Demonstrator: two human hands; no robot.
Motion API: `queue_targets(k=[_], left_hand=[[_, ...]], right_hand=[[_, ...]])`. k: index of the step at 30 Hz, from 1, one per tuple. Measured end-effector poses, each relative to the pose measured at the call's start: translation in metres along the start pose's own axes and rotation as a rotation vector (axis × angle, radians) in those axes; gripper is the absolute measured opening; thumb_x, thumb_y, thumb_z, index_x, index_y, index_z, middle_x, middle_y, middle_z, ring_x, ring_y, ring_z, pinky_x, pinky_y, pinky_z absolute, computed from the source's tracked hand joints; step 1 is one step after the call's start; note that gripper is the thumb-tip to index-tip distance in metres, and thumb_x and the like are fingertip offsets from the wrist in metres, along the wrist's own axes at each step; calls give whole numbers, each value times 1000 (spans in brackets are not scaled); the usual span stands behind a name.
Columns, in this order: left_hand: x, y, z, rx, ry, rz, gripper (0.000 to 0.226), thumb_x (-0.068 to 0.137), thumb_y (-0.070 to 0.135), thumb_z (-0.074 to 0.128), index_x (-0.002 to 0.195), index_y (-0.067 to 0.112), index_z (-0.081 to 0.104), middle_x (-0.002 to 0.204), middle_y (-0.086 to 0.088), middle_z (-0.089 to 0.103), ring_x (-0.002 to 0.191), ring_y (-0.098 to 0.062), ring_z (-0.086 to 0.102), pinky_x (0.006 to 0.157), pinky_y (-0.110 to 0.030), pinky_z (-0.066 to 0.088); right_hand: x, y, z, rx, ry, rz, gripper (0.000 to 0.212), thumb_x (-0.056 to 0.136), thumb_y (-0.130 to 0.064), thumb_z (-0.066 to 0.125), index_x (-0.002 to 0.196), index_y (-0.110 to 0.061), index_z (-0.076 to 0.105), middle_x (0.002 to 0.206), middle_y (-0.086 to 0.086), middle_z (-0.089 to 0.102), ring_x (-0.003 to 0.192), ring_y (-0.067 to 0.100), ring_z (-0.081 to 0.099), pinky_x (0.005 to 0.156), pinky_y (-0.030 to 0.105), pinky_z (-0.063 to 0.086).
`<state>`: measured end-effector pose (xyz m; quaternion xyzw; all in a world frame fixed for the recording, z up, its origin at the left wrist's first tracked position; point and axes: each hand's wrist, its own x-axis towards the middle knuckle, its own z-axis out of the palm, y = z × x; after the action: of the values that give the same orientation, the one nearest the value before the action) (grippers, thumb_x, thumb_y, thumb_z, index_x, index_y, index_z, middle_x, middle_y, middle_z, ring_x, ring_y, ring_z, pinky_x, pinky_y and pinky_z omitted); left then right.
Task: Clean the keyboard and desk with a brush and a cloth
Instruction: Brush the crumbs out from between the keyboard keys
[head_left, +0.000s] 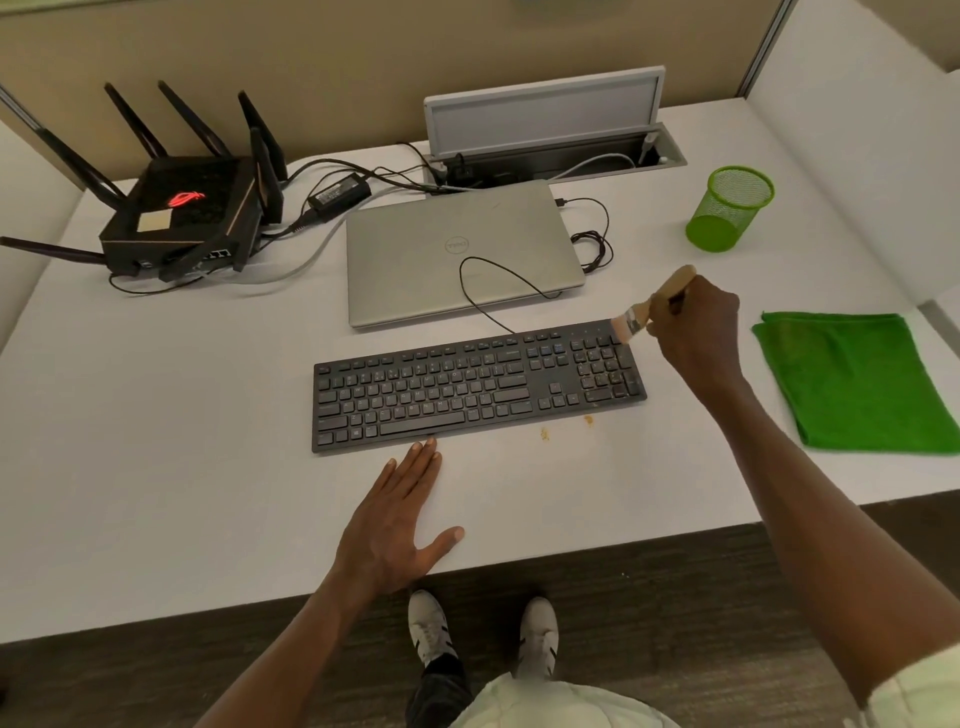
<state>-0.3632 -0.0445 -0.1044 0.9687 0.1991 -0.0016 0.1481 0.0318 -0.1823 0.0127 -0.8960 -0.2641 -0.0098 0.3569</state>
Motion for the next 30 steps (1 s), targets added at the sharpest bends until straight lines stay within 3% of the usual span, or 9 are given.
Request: queue_targets(k=[2, 4, 6, 10, 15, 21, 25, 27, 30], left_hand=[[0, 0, -1, 0, -3, -2, 94, 96, 75, 32, 163, 12, 12, 172, 0, 0, 158, -12, -1, 127, -34, 4], [0, 0, -1, -2, -1, -3, 94, 96, 75, 33, 163, 13, 11, 172, 0, -1, 158, -12, 0, 127, -35, 4], [0, 0, 0, 0, 1, -2, 94, 96, 75, 34, 163, 12, 12, 172, 0, -1, 158, -12, 0, 127, -35, 4], [0, 0, 0, -7, 2, 2, 94, 96, 75, 34, 163, 13, 12, 172, 0, 0, 158, -12, -1, 127, -34, 3], [0, 0, -1, -18, 0, 1, 94, 96, 75, 34, 163, 13, 12, 172, 0, 0, 158, -12, -1, 127, -33, 2], [0, 0, 0, -25, 11, 8, 94, 96, 73, 37, 163, 12, 14, 172, -1, 1, 158, -12, 1, 127, -34, 4], [0, 0, 0, -21, 6, 6, 94, 96, 74, 35, 163, 13, 12, 172, 1, -1, 158, -11, -2, 127, -35, 3], [0, 0, -1, -28, 10, 6, 93, 96, 74, 36, 163, 12, 13, 172, 0, 0, 158, -12, -1, 127, -34, 3], [0, 1, -1, -27, 18, 7, 93, 96, 73, 38, 163, 12, 14, 172, 0, 2, 158, -12, 1, 127, -34, 3]], right_hand=[[-1, -6, 7, 18, -19, 15, 21, 90, -20, 51, 81, -6, 63, 70, 5, 67, 63, 20, 63, 59, 32, 48], [-5, -7, 10, -16, -51, 30, 19, 90, -17, 52, 81, -3, 61, 70, 7, 66, 62, 22, 62, 55, 33, 48], [-8, -7, 8, -102, -83, 17, 17, 87, -13, 54, 75, -2, 57, 65, 9, 62, 54, 22, 55, 47, 29, 39], [-7, -13, -1, -202, -77, -7, 17, 83, -10, 54, 69, -2, 50, 59, 10, 54, 48, 20, 41, 47, 30, 28], [-10, -17, 7, -56, -56, 14, 20, 90, -13, 50, 72, -3, 51, 58, 5, 54, 46, 13, 47, 44, 28, 28], [-21, -13, -1, -222, -128, -47, 15, 82, -6, 51, 68, -7, 45, 59, 8, 52, 52, 25, 44, 45, 27, 23], [-17, -14, 2, -101, -53, -44, 15, 86, -11, 54, 73, -4, 51, 63, 11, 59, 56, 28, 51, 52, 37, 42], [-17, -15, 5, -100, -60, -46, 15, 87, -13, 53, 75, -4, 51, 64, 13, 60, 57, 31, 53, 53, 40, 44], [-20, -13, 3, -171, -110, -52, 17, 84, -9, 52, 69, -7, 45, 61, 12, 56, 53, 29, 45, 50, 33, 32]])
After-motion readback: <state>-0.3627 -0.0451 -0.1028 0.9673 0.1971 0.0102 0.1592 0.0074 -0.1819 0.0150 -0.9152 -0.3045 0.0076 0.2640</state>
